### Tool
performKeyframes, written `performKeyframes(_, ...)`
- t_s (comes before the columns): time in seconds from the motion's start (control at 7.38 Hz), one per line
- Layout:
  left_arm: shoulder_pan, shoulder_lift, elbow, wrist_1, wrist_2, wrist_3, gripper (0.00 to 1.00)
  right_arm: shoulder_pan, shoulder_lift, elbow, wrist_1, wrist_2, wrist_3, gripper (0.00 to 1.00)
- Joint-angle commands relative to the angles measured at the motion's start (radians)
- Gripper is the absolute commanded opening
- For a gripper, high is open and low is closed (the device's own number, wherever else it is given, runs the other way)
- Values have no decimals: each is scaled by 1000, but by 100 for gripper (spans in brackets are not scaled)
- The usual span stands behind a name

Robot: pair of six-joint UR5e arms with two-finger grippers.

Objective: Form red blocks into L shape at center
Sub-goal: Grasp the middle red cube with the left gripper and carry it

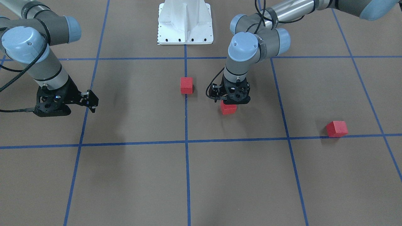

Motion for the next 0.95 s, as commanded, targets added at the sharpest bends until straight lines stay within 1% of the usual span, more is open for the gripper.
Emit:
performKeyframes(0.0,-3,-3,18,0,22,2,82,0,0,0,0,0,0,100)
performKeyframes(0.14,-7,-4,18,0,22,2,39,0,0,0,0,0,0,100)
performKeyframes(0.27,-13,-15,18,0,22,-7,0,0,-1,0,0,0,0,100)
performKeyframes(0.54,-27,-84,25,8,20,-46,0,0,-1,-3,0,0,0,100)
performKeyframes(0.81,-23,-180,99,6,20,-47,0,3,-8,-3,0,0,-2,100)
